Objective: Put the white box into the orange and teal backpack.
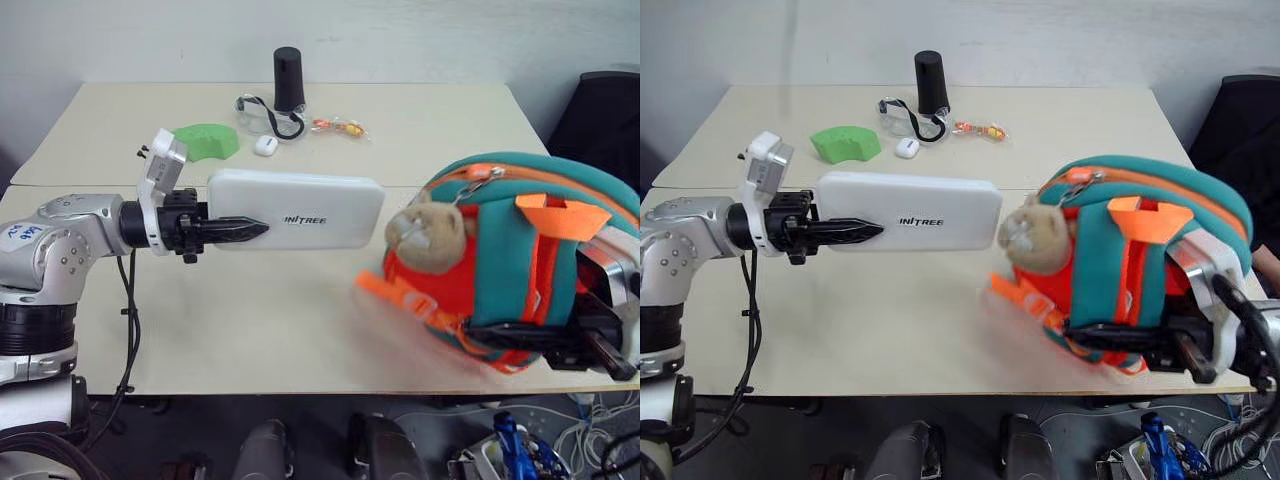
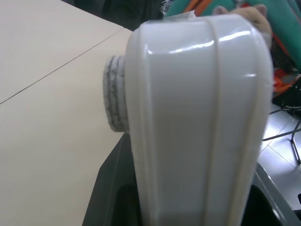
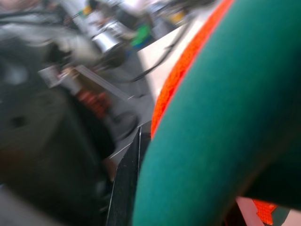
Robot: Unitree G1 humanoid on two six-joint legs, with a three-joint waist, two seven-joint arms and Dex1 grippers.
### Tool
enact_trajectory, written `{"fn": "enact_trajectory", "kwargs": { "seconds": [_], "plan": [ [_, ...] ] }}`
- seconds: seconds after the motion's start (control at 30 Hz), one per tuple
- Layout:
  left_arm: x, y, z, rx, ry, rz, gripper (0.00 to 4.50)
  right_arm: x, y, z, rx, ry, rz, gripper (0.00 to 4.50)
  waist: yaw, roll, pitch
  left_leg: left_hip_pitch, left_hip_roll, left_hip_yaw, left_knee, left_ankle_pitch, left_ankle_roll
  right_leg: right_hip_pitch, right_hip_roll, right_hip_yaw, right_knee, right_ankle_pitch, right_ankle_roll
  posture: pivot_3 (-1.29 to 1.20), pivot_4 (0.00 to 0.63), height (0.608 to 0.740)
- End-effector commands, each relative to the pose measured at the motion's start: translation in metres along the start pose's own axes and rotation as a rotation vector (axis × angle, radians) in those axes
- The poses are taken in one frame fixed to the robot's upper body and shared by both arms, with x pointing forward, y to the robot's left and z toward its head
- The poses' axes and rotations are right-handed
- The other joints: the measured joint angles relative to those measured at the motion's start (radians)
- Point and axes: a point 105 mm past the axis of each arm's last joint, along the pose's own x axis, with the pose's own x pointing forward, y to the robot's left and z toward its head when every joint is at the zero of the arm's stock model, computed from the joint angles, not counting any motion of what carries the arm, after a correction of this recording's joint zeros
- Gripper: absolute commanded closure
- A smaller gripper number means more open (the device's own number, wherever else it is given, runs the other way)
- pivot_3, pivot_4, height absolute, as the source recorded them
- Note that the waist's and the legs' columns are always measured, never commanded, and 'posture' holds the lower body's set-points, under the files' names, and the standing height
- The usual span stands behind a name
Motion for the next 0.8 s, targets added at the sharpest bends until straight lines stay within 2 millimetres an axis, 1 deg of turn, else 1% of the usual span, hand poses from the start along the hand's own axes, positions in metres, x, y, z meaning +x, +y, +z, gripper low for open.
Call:
{"fn": "enact_trajectory", "kwargs": {
  "seconds": [0.03,0.13,0.23,0.37,0.57,0.67,0.8],
  "plan": [
    [-0.006,-0.006,0.019,0.084,-0.013,-0.025,3.16,0.002,0.028,-0.002,-0.019,0.082,0.145,4.48,0.003,-0.001,0.0,0.0,0.0,0.0,0.0,0.0,0.0,0.0,0.0,0.0,0.0,0.0,0.0,0.0,0.15,0.74],
    [-0.009,-0.01,0.023,0.095,-0.01,-0.054,3.16,-0.002,0.032,-0.009,-0.007,0.131,0.173,4.48,0.005,-0.001,0.0,0.0,0.0,0.0,0.0,0.0,0.001,0.0,0.0,0.0,0.0,0.0,0.0,0.0,0.15,0.74],
    [-0.01,-0.019,0.027,0.107,-0.002,-0.106,3.16,-0.006,0.028,-0.011,-0.004,0.147,0.169,4.48,0.009,-0.001,0.001,0.0,0.0,0.0,0.001,-0.001,0.001,0.0,0.0,0.0,0.0,0.0,0.0,0.0,0.15,0.74],
    [-0.009,-0.037,0.03,0.156,0.021,-0.197,3.16,-0.01,0.019,-0.011,-0.01,0.146,0.141,4.48,0.014,-0.002,0.001,0.0,0.0,0.0,0.001,-0.001,0.001,0.0,0.0,0.0,0.0,0.0,0.0,0.0,0.15,0.74],
    [-0.007,-0.046,0.04,0.257,0.04,-0.212,3.16,-0.01,0.014,-0.015,-0.008,0.149,0.128,4.48,0.018,-0.003,0.002,0.0,0.0,0.0,0.002,0.0,0.0,0.0,0.0,0.0,0.0,0.0,0.0,0.0,0.15,0.74],
    [-0.005,-0.049,0.037,0.296,0.071,-0.226,3.16,-0.01,0.013,-0.016,-0.009,0.148,0.121,4.48,0.018,-0.003,0.002,0.0,0.0,0.0,0.002,0.0,0.0,0.0,0.0,0.0,0.0,0.0,0.0,0.0,0.15,0.74],
    [0.006,-0.048,0.028,0.345,0.117,-0.231,3.16,-0.01,0.012,-0.017,-0.011,0.146,0.116,4.48,0.018,-0.003,0.002,0.0,0.0,0.0,0.002,0.0,0.0,0.0,0.0,0.0,0.0,0.0,0.0,0.0,0.15,0.74]
  ]
}}
